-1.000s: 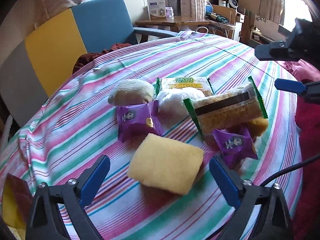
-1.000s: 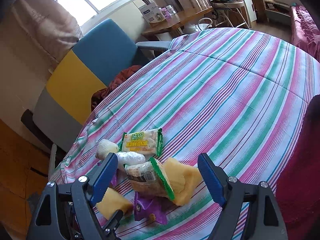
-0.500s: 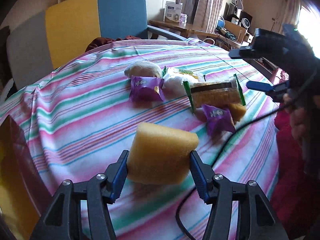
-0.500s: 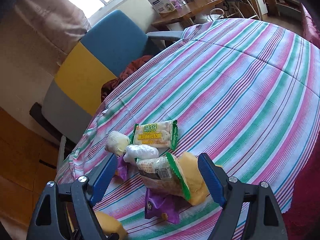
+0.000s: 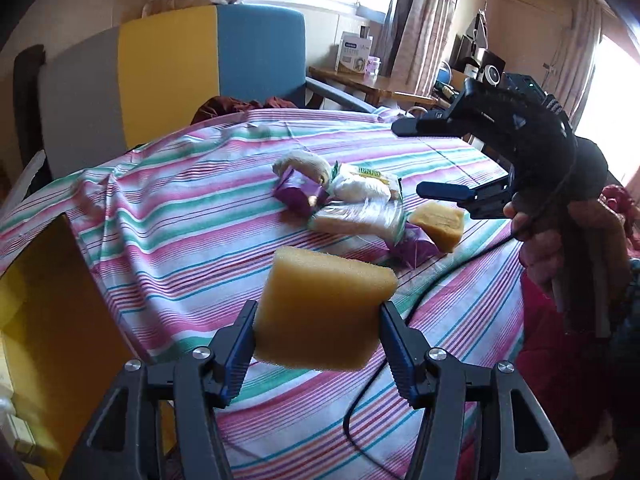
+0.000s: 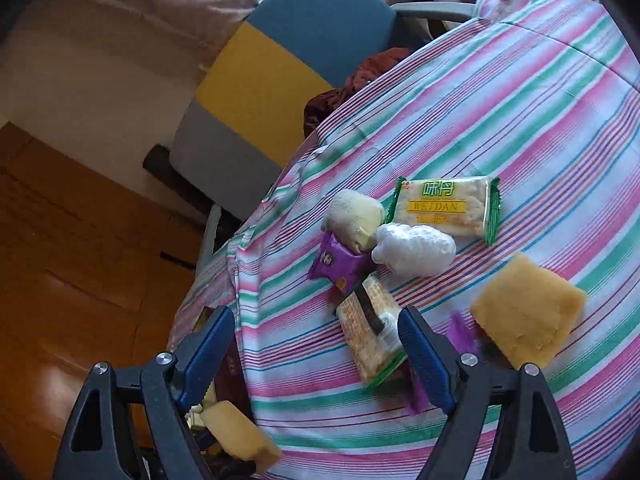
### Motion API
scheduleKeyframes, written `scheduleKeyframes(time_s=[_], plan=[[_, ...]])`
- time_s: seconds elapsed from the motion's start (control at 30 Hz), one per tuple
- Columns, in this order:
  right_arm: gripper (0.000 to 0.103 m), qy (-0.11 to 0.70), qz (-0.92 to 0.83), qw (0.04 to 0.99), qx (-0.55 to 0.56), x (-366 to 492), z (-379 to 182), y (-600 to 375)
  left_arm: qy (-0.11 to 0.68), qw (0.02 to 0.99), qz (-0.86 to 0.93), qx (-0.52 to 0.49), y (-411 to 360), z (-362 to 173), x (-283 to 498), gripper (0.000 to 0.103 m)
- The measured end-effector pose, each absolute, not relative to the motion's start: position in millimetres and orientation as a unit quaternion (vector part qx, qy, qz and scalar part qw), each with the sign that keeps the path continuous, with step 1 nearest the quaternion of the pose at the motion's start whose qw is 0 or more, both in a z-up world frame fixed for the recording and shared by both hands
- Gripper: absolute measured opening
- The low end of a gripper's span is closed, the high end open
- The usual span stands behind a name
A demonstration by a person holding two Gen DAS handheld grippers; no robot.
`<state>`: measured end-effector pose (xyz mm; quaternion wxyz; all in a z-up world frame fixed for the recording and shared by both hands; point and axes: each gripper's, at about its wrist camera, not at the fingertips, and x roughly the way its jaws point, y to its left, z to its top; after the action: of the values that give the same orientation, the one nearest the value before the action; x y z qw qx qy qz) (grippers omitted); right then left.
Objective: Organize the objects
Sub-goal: 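Grasp the second yellow sponge with the left tool and lift it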
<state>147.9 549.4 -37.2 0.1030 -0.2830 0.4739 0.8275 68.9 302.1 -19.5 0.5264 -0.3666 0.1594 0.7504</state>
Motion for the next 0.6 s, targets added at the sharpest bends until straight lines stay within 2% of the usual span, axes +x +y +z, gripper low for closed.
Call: scheduleKeyframes(time_s=[0.3,0.47,0.6], plan=[[0.086,0.434,0.825,0.147,-0.331,147.1,-41.7,544.5,0.14,0.51,0.767,-0.364,272.1,-8.4,65.5,0.06],[0.084,0.341,0.853,0.142,-0.369,123.2,-28.9,515.0,0.129,0.501,0.774,-0.365,257.9,-3.4,60.5,0.06],[0.078,0.259,0.859,0.148,-0.416,88.4,-31.9,491.5,0.118,0.493,0.782,-0.362,247.7,1.4,55.5,0.06]])
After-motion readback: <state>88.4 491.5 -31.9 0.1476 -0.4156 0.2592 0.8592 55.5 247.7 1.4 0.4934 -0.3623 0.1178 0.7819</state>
